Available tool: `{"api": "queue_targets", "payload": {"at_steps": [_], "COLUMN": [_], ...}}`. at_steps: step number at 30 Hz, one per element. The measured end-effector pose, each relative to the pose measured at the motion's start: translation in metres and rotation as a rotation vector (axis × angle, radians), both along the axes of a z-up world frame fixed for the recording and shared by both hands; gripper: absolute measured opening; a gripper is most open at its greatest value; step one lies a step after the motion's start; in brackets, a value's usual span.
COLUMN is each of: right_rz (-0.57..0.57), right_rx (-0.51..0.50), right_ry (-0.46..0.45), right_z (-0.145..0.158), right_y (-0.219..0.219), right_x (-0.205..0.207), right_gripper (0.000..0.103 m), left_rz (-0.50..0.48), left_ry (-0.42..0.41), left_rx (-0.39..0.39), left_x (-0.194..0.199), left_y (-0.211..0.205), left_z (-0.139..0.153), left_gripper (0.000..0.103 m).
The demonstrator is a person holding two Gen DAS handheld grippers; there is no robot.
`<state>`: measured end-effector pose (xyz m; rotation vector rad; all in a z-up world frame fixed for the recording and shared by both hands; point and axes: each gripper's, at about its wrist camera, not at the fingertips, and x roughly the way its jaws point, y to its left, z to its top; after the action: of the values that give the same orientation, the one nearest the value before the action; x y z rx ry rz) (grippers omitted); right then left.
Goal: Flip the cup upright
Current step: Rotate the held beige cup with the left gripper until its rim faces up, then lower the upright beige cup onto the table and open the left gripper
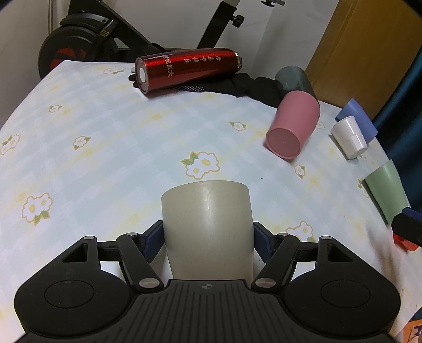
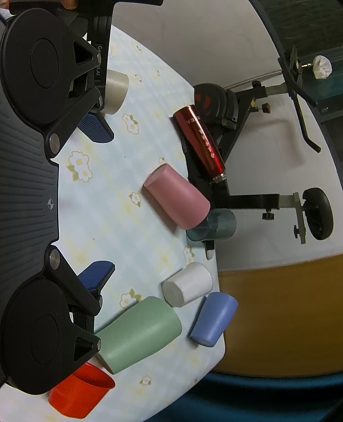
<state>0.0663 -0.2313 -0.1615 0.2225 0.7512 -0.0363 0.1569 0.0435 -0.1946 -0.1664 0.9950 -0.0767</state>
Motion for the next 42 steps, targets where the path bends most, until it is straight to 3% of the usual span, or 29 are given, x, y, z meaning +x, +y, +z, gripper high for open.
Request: {"api": "queue_targets", "payload": {"at_steps": [13, 20, 28, 42], "right_rz": [0.004, 0.004, 0.000, -0.001], "right_rx": [0.019, 0.028, 0.032, 0.036], "right_ry": [-0.003, -0.001, 0.002, 0.005], "right_z": [0.003, 0.002, 0.001, 0.001], "right_y": [0.001, 0.002, 0.001, 0.000], "right_x": [-0.005, -0.004, -0.005, -0.006], "right_gripper": [0.095, 0.095, 0.095, 0.095], "left_rz": [0.011, 0.054, 0.103, 0.054], "left_ry": [-0.077, -0.139, -0.158, -0.160], "left_rx": [-0.002, 0.045, 0.064, 0.104], "left_x": [-0.029, -0.034, -0.022, -0.024], "left_y": [0.010, 0.019, 0.026, 0.015], "left_z": [0.021, 0.031, 0.031, 0.031], "left_gripper": [0.072, 0.072, 0.072, 0.072]}}
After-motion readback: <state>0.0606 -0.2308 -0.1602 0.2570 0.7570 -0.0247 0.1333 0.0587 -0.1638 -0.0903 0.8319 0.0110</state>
